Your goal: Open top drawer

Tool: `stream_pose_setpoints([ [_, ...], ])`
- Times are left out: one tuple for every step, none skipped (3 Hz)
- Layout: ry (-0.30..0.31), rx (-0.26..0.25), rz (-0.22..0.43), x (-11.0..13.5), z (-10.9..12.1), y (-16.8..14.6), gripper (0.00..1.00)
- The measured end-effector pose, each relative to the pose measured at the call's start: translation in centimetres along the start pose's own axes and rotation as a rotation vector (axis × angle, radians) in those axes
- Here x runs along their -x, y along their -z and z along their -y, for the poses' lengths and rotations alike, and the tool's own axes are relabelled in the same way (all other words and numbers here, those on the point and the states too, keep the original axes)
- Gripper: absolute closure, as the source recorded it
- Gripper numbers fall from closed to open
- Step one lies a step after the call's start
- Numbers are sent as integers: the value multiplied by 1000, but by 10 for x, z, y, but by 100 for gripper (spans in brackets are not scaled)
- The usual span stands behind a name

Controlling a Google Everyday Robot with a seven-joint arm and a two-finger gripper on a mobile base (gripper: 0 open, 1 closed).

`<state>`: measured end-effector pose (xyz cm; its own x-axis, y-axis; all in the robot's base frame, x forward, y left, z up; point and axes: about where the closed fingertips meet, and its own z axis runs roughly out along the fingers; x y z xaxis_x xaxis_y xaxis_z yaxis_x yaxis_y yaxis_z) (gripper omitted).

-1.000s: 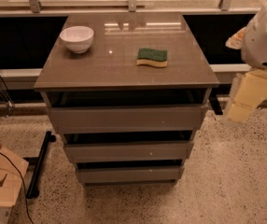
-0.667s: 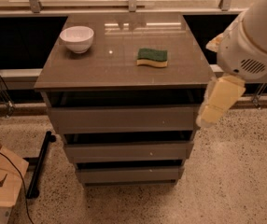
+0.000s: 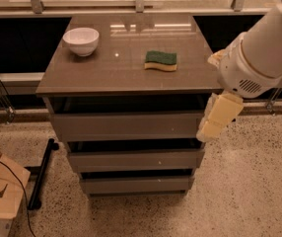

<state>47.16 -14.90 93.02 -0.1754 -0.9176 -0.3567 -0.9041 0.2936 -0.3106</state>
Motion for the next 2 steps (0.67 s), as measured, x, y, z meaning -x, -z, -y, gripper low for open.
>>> stream_pose_setpoints([
  [-49, -2, 34, -22, -7, -23, 0],
  [-91, -19, 84, -39, -9, -50, 0],
])
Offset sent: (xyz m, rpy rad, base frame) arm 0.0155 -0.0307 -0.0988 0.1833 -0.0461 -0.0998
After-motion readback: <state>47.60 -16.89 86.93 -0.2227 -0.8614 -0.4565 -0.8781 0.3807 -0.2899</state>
